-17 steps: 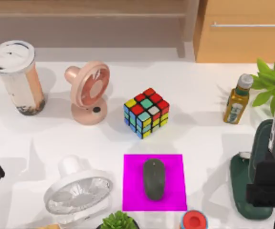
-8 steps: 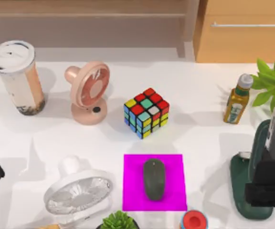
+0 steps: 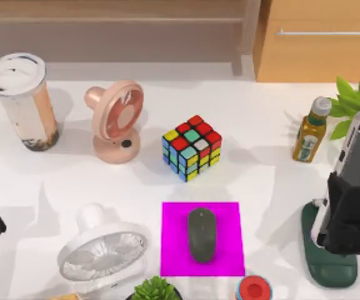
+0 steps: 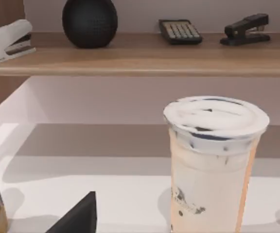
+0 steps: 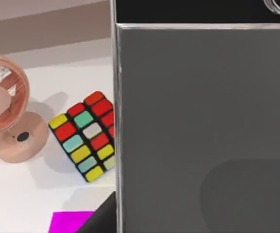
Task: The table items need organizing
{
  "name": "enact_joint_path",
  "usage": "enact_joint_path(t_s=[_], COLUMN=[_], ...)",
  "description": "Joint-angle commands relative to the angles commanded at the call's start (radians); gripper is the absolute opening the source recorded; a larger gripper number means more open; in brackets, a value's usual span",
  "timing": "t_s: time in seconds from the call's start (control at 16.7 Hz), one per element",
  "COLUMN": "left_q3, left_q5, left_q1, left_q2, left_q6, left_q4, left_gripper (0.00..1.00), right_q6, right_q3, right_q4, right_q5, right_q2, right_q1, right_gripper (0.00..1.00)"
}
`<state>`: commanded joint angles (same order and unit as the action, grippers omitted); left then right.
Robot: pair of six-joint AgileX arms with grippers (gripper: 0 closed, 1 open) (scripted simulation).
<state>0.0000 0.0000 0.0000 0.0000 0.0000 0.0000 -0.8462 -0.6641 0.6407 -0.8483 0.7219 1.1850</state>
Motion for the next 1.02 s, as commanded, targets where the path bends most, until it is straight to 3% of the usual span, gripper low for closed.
enact_joint_path(t_s=[0.36,0.78,1.02], left_q3=[0.000,0.000,0.000], left_q5=[0.000,0.000,0.000], left_q1=[0.000,0.000,0.000], left_q2=[0.000,0.000,0.000], left_q6=[0.000,0.000,0.000], left_q4=[0.000,0.000,0.000], left_gripper=[1.00,1.00,1.00], right_q6=[0.176,0.224,0.224], right_q3=[0.143,0.158,0.158], right_q4=[-0.149,-0.221,-0.221], right_q5=[-0.025,-0.032,-0.032], right_q2=[0.081,0.141,0.141], right_q1=[-0.168,-0.199,-0.199], right_gripper=[0.00,0.00,0.30])
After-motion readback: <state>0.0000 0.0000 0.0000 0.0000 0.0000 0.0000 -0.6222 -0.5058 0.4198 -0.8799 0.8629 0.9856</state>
